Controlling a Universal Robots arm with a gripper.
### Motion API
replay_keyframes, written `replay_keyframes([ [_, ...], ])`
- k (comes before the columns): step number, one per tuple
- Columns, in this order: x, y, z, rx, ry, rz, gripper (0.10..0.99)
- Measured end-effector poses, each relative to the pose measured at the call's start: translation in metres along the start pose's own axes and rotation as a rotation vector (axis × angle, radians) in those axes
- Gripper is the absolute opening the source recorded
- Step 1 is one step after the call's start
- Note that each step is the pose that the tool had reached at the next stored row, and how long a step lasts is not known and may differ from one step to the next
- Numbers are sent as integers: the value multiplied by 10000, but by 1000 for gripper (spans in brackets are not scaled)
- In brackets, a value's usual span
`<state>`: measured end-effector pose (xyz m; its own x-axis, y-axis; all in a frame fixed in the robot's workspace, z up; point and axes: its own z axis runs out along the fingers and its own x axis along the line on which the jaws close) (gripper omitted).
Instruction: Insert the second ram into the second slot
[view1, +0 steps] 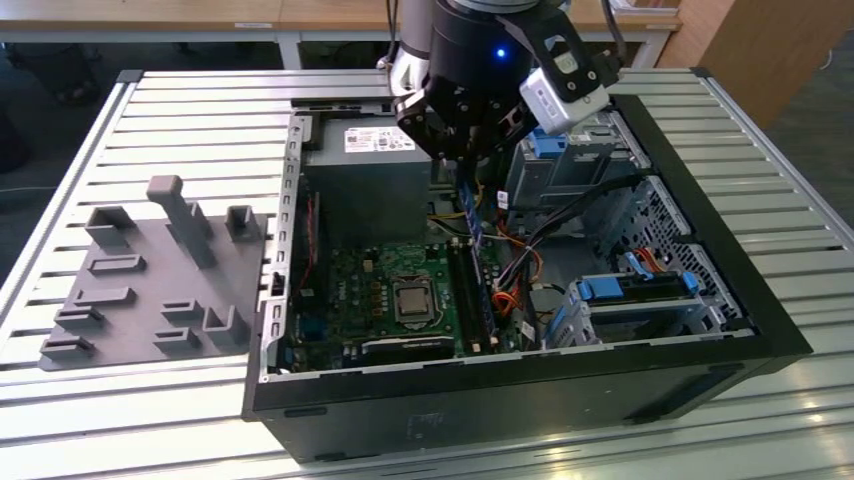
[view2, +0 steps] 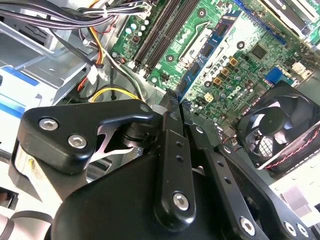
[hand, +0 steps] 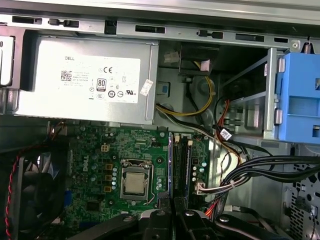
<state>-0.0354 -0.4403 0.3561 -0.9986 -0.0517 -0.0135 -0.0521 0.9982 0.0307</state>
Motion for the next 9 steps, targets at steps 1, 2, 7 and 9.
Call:
replay_keyframes([
  [1, 0, -1, 3, 1, 0, 1, 137],
  [2, 0, -2, 5, 0, 0, 2, 137],
  [7, 0, -10, 14, -2, -1, 5, 137],
  [9, 1, -17, 20, -1, -1, 6, 137],
])
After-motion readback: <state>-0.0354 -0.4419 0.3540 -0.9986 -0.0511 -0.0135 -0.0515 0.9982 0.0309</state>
